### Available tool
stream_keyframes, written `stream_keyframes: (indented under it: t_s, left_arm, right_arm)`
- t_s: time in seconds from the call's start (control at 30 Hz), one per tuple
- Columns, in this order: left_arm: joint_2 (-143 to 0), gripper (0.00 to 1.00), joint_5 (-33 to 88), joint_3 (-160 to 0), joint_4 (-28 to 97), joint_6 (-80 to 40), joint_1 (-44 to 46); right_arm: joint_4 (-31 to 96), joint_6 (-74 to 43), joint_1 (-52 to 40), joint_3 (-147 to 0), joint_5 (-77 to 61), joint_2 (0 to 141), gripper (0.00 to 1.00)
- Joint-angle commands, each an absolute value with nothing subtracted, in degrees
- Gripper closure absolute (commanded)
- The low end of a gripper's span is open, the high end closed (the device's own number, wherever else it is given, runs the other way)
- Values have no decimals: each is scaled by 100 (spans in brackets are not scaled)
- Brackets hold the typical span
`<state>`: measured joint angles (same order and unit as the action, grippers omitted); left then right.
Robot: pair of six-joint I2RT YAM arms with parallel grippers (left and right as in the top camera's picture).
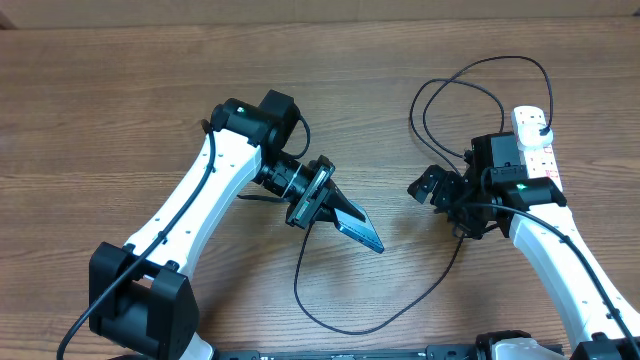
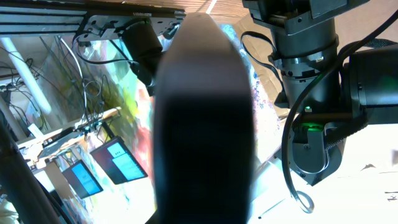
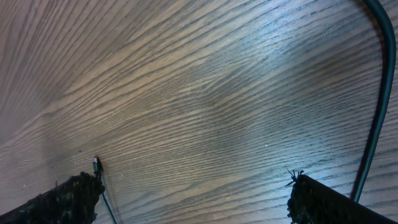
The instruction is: Plug charger to phone and switch on socket
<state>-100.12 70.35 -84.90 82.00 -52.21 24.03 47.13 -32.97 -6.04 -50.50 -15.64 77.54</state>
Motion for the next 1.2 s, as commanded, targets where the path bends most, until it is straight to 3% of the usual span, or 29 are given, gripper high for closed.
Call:
stream_keyframes:
  t_s: [0.0, 0.37, 0.77, 1.0, 1.17]
  left_arm:
    - [-9815, 96, 7352, -8639, 8197, -5280, 2440]
    - [-9813, 95, 6866, -8639, 7920, -5623, 2440]
    - [-9815, 92, 6912, -8639, 7924, -5621, 2443]
    - [-9813, 96, 7741, -8639, 7920, -5522, 2443]
    - [-9813, 96, 7365, -8639, 7819, -5527, 2443]
  right_arm:
    - [4685, -3251, -600, -5065, -1503, 7747, 0]
    - [4685, -3251, -600, -5065, -1503, 7747, 0]
    - [4685, -3251, -600, -5065, -1503, 7747, 0]
    - [4685, -3251, -600, -5065, -1503, 7747, 0]
    - [4685, -3251, -600, -5065, -1503, 7747, 0]
